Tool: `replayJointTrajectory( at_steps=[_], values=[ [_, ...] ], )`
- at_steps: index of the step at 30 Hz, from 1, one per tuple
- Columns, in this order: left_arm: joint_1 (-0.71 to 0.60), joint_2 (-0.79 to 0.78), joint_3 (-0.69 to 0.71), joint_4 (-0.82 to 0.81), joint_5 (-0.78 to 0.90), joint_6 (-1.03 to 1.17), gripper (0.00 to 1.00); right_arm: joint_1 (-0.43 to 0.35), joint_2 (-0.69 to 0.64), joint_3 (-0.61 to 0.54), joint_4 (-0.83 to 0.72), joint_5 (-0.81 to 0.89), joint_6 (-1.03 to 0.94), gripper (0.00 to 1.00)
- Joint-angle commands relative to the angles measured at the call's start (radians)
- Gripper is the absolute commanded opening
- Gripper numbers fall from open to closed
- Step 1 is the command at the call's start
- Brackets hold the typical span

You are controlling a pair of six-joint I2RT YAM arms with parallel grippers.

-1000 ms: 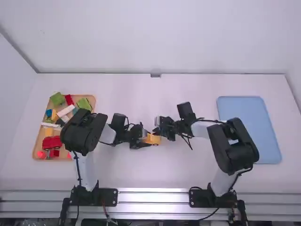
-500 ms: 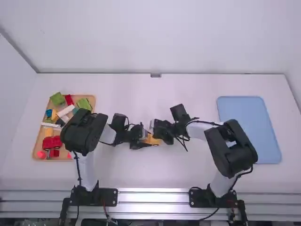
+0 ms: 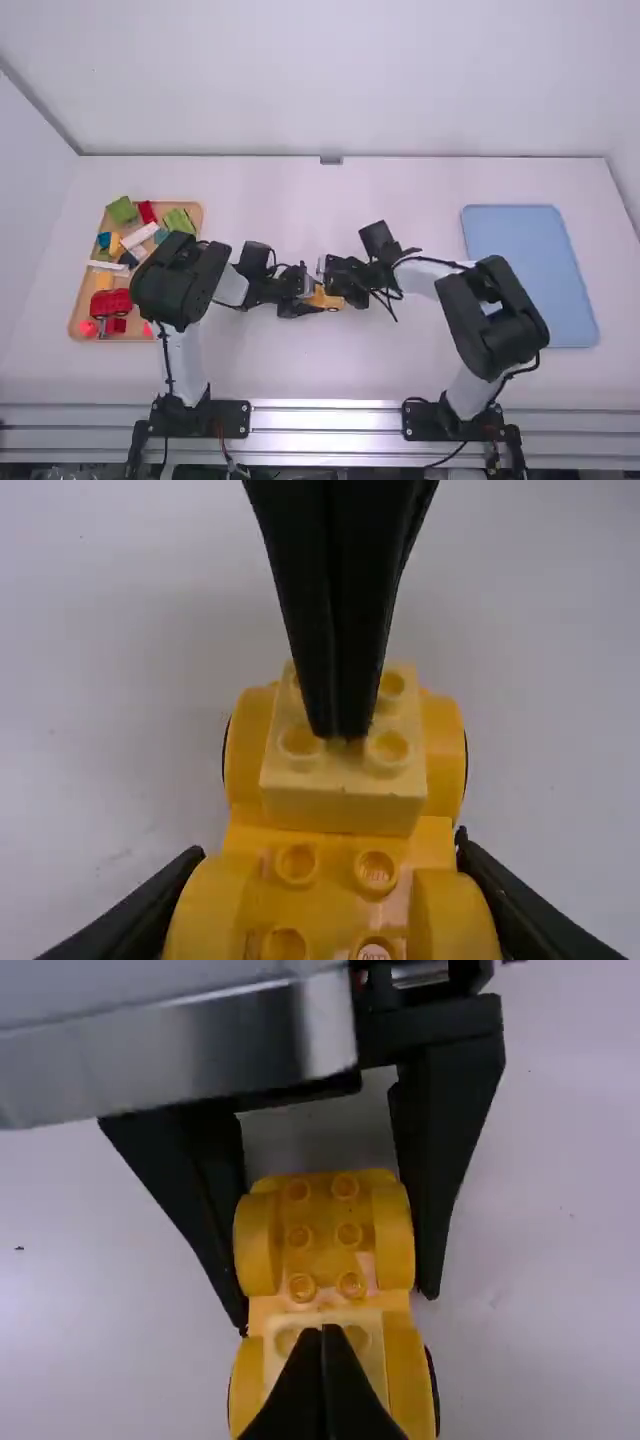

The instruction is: Assemble lego blocks to make yellow taxi

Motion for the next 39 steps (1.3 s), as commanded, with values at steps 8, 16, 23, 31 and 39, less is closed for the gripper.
replayJointTrajectory(
  at_steps=[8, 16, 23, 31, 39],
  values=[
    [0.002, 0.021, -0.026, -0.026, -0.098, -0.001, 0.41, 0.008, 0.034, -0.031, -0.056, 0.189, 0.026, 0.0],
    [0.002, 0.021, -0.018, -0.024, -0.099, -0.001, 0.41, -0.089, -0.003, -0.016, 0.093, -0.058, 0.023, 0.07],
    [0.002, 0.021, 0.018, -0.068, -0.098, -0.001, 0.42, -0.18, -0.028, 0.042, 0.134, -0.235, 0.012, 1.0],
    [0.002, 0.021, 0.032, -0.087, -0.098, -0.001, 0.72, -0.191, -0.032, 0.049, 0.134, -0.235, 0.035, 0.98],
    [0.016, -0.035, 0.032, -0.105, -0.069, -0.002, 0.99, -0.191, -0.034, 0.049, 0.134, -0.236, 0.035, 0.98]
  ],
)
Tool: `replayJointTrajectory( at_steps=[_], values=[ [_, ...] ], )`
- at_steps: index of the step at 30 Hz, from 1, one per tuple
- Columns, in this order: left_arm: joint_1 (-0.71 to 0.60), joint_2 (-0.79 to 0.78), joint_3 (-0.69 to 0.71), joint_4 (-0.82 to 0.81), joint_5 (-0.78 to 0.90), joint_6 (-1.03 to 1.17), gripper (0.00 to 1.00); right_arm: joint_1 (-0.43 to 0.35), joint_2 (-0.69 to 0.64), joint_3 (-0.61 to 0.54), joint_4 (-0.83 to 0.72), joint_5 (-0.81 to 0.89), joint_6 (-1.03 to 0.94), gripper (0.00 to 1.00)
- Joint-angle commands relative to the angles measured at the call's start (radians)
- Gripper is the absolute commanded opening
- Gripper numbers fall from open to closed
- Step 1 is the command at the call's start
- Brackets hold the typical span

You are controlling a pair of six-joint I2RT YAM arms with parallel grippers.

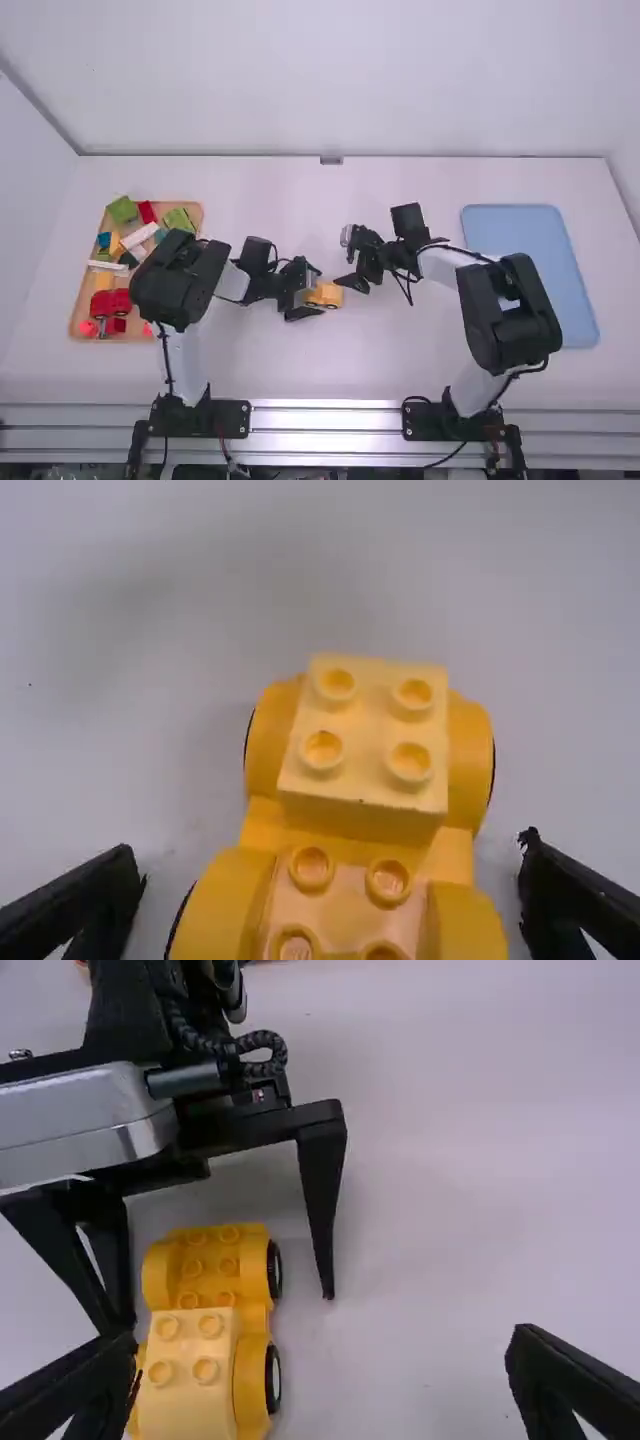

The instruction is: Assemble lego blocks to make yellow taxi

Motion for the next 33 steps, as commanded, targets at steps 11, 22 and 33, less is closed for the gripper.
replayJointTrajectory(
  at_steps=[11, 22, 33],
  values=[
    [0.091, -0.465, -0.015, -0.426, -0.254, -0.01, 0.99, 0.018, -0.025, 0.018, 0.072, -0.016, 0.06, 0.98],
    [0.108, -1.023, -0.015, -0.896, -0.539, -0.042, 0.99, 0.14, -0.025, 0.13, 0.219, -0.037, 0.24, 0.98],
    [0.246, -1.296, -0.015, -0.81, -1.359, -0.997, 0.99, 0.247, -0.024, 0.343, 0.099, -0.018, 0.239, 0.98]
  ],
)
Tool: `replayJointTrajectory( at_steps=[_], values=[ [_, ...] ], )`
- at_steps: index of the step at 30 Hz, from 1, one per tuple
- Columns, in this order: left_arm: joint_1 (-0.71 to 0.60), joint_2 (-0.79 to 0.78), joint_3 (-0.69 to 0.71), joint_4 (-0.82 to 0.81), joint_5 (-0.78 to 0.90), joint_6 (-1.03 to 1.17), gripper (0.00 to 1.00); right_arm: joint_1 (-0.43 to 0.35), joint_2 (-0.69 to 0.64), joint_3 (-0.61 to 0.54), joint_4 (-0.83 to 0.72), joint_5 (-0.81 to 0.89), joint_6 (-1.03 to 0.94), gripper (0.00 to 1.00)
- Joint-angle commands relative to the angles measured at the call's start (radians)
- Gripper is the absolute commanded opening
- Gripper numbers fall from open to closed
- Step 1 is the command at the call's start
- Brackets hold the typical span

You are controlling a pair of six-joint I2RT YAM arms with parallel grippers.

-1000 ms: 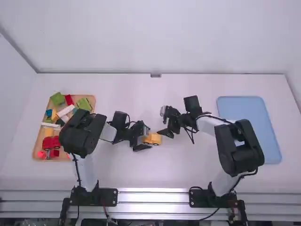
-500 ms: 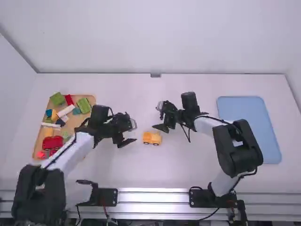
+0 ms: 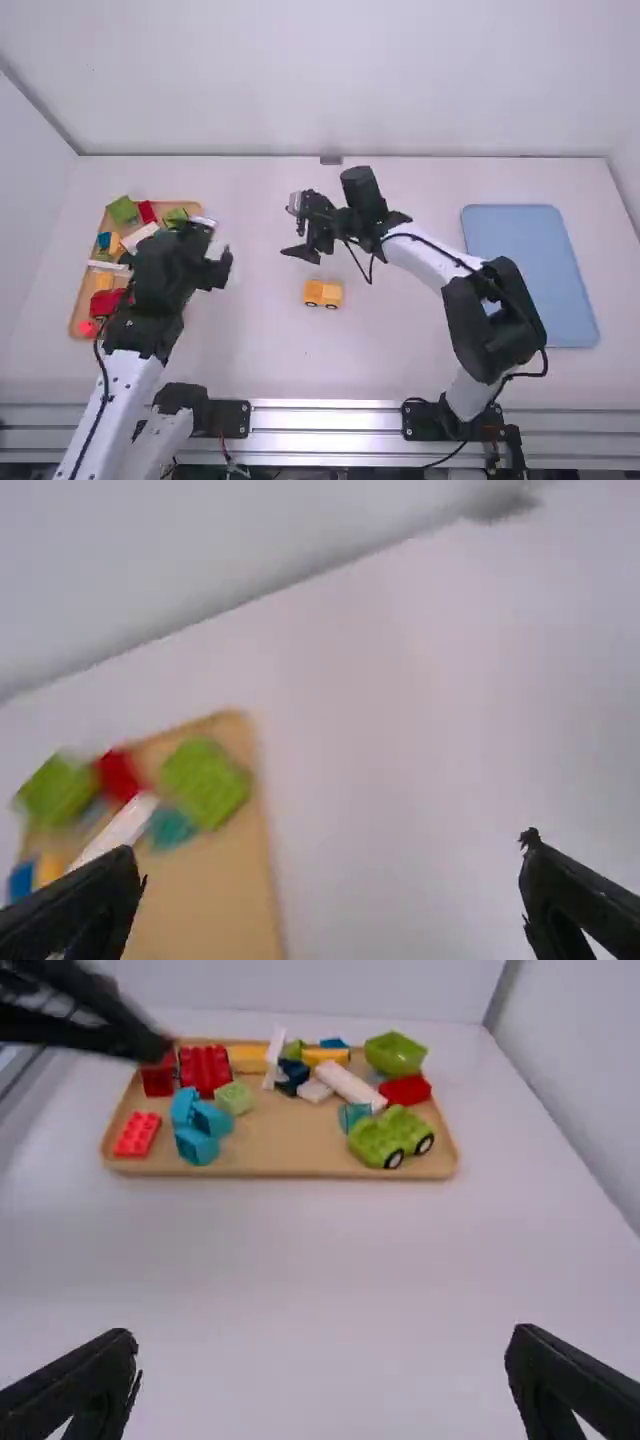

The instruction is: Assemble lego blocks to make yellow taxi

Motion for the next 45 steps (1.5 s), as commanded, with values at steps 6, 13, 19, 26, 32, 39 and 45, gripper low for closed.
replayJointTrajectory(
  at_steps=[6, 13, 19, 26, 32, 39, 45],
  values=[
    [0.127, -0.114, -0.001, -0.006, -0.499, -0.658, 0.99, 0.072, -0.024, 0.098, 0.024, -0.05, 0.045, 0.99],
    [0.27, -0.133, 0.0, -0.042, -0.49, -0.666, 0.99, 0.144, -0.017, 0.192, 0.03, -0.027, 0.158, 0.98],
    [0.477, -0.009, 0.068, -0.108, -0.288, -0.597, 0.99, 0.202, 0.035, 0.288, -0.005, 0.129, 0.225, 0.98],
    [0.763, 0.275, 0.245, -0.246, -0.084, -0.558, 0.99, 0.225, 0.066, 0.364, -0.121, 0.283, 0.129, 0.98],
    [0.922, 0.541, 0.454, -0.395, 0.114, -0.55, 0.99, 0.226, 0.065, 0.392, -0.127, 0.255, 0.136, 0.98],
    [0.875, 0.709, 0.72, -0.558, 0.225, -0.536, 0.99, 0.225, 0.066, 0.405, -0.108, 0.256, 0.136, 0.98],
    [0.784, 0.862, 0.898, -0.618, 0.106, -0.531, 0.99, 0.226, 0.066, 0.405, -0.108, 0.257, 0.136, 0.98]
  ],
)
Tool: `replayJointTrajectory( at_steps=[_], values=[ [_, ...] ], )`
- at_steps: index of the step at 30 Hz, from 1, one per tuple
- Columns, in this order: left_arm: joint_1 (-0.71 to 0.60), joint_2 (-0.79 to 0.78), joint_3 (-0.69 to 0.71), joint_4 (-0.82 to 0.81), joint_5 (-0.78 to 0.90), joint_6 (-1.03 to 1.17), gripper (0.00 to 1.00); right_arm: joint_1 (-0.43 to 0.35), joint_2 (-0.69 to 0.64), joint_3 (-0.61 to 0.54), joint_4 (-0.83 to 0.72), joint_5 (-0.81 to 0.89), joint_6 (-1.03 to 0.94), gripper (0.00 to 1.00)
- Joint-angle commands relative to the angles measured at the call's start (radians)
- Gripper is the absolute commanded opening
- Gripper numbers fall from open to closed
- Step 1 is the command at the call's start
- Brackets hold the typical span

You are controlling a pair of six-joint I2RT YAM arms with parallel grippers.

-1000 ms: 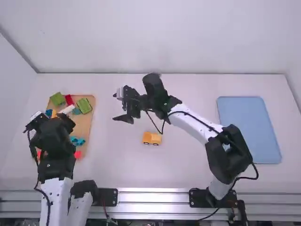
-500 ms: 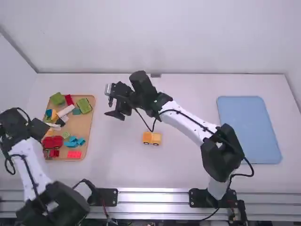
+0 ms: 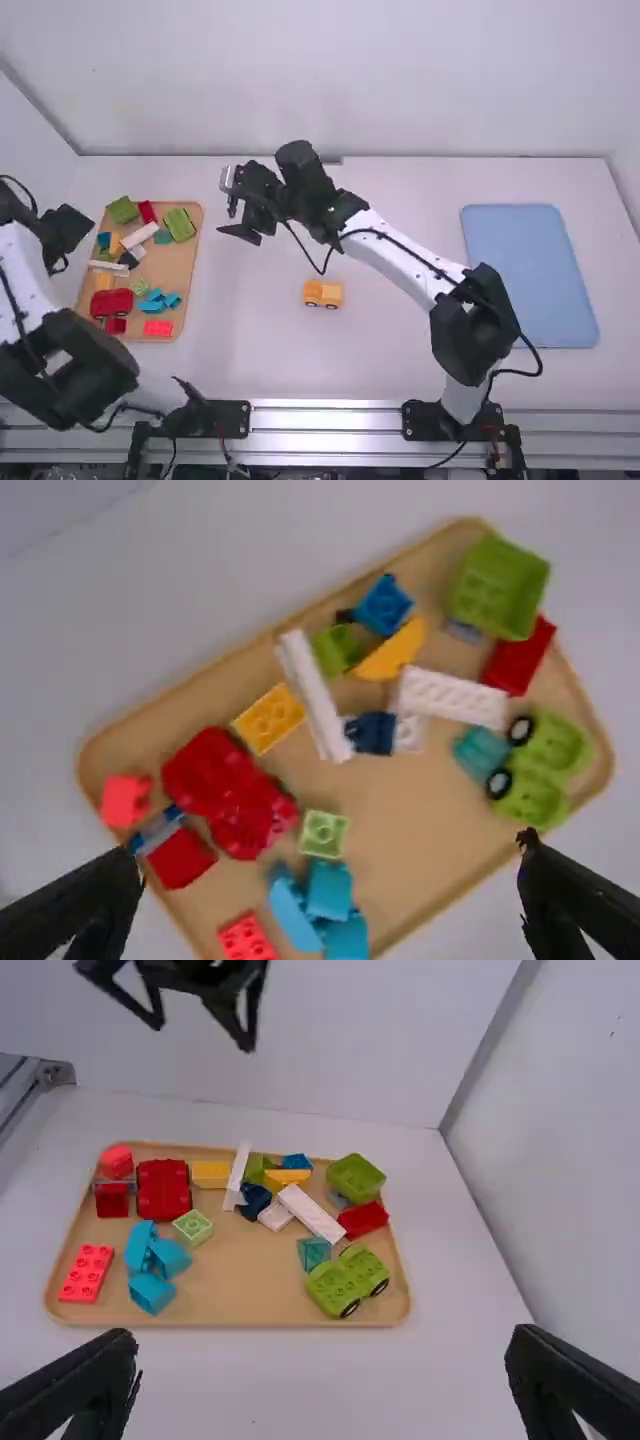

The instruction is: Assemble lego blocks to make yellow taxi

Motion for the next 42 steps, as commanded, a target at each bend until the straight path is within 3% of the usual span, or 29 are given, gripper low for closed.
replayJointTrajectory(
  at_steps=[1, 7, 12, 14, 17, 19, 22, 24, 27, 36, 42],
  values=[
    [-0.018, 0.084, 0.089, -0.04, -0.021, 0.038, 0.99, -0.002, 0.006, 0.027, -0.001, 0.002, 0.005, 0.98],
    [-0.029, 0.251, 0.308, -0.176, -0.006, 0.132, 0.99, -0.008, 0.006, 0.026, -0.002, 0.004, 0.003, 0.98],
    [-0.016, 0.35, 0.378, -0.264, -0.005, 0.446, 0.97, -0.014, 0.006, 0.026, -0.019, 0.004, 0.002, 0.98],
    [-0.016, 0.367, 0.36, -0.261, -0.018, 0.589, 0.99, -0.012, 0.006, 0.026, -0.023, 0.014, 0.003, 0.98],
    [-0.016, 0.378, 0.266, -0.214, -0.149, 0.795, 0.86, -0.018, 0.006, 0.026, -0.028, 0.046, 0.004, 0.98],
    [-0.016, 0.378, 0.22, -0.174, -0.195, 0.84, 0.83, -0.025, 0.006, 0.026, -0.031, 0.05, 0.003, 0.98],
    [-0.016, 0.378, 0.124, -0.087, -0.221, 0.922, 0.85, -0.027, 0.006, 0.026, -0.035, 0.049, 0.003, 0.98],
    [-0.016, 0.378, 0.042, -0.03, -0.171, 1.033, 0.68, -0.037, 0.006, 0.026, -0.031, 0.049, 0.004, 0.98],
    [-0.008, 0.378, -0.024, 0.068, -0.148, 1.003, 0.54, -0.047, 0.006, 0.026, -0.032, 0.049, 0.004, 0.98],
    [0.072, 0.384, -0.096, 0.19, -0.017, 0.946, 0.64, -0.048, 0.006, 0.026, -0.054, 0.049, 0.002, 0.98],
    [0.116, 0.414, -0.097, 0.192, 0.157, 1.016, 0.57, -0.06, 0.006, 0.026, -0.059, 0.049, -0.029, 0.98]
  ],
)
